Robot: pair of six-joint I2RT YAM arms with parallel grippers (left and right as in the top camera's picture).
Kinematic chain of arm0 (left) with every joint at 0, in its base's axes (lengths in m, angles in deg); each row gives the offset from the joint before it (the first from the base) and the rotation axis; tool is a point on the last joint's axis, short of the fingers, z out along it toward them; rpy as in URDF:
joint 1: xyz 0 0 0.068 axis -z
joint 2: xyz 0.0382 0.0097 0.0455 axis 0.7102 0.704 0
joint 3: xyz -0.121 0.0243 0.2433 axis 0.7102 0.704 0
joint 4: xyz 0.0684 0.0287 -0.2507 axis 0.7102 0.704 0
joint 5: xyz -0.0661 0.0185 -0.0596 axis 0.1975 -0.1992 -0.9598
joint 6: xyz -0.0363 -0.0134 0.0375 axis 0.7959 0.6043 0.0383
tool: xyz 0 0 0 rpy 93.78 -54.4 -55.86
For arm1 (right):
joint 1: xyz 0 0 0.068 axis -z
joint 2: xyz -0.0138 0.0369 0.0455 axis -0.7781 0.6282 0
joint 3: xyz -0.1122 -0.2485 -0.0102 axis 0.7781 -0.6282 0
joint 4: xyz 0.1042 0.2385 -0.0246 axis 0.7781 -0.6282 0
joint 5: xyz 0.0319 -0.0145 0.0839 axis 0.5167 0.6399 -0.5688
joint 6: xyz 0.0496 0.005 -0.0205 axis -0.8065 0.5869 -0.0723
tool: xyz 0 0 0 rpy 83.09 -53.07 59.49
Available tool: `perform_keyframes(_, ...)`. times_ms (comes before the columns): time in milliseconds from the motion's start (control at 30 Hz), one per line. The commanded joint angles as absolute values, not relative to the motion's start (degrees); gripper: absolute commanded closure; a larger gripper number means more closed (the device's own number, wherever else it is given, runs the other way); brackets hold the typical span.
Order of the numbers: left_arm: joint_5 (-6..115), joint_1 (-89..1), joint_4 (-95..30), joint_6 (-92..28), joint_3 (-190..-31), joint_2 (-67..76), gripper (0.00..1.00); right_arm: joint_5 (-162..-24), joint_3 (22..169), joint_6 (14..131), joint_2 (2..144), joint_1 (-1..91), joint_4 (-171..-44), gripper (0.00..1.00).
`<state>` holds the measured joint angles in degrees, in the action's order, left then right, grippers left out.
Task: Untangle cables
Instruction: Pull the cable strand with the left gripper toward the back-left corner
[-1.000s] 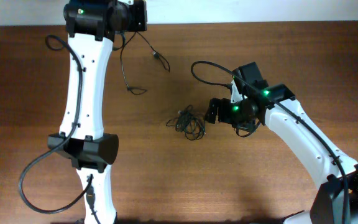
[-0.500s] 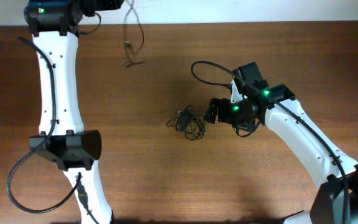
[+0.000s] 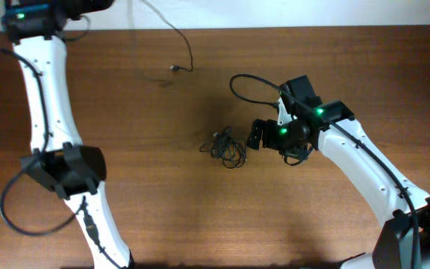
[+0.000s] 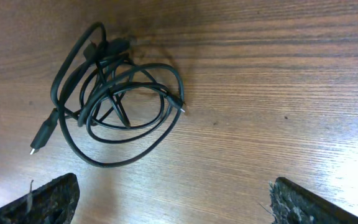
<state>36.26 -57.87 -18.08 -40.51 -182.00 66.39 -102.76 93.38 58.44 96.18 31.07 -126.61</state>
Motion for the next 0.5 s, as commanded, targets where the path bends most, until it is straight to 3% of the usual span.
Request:
perform_keyframes(0, 40.7, -64.5, -20.0, -40.7, -182.0, 72.7, 0.98, -102.2, 93.1, 58.7, 96.4, 31.2, -126.8, 0.01)
perform_keyframes(267, 60.1, -73.8, -19.9, -40.7, -182.0, 81.0, 0.95, -102.2, 93.1, 58.6, 96.4, 31.2, -128.3, 0.01)
perform_keyframes(300, 62.2, -74.9, -20.0, -40.6, -182.0, 81.4, 0.83, -102.2, 93.1, 58.7, 96.4, 31.2, -128.8, 0.01)
perform_keyframes(367, 63.1, -76.7, -20.0, -40.6, -182.0, 81.8, 0.09, -102.2, 93.1, 58.6, 96.4, 31.2, -128.9, 0.02)
perform_keyframes(400, 63.1, -77.7, -20.2, -40.6, -182.0, 81.8, 0.01, -102.2, 93.1, 58.6, 96.4, 31.2, -128.9, 0.01)
perform_keyframes(467, 62.9, -79.0, -20.6, -40.6, -182.0, 81.8, 0.01, -102.2, 93.1, 58.6, 96.4, 31.2, -128.5, 0.01)
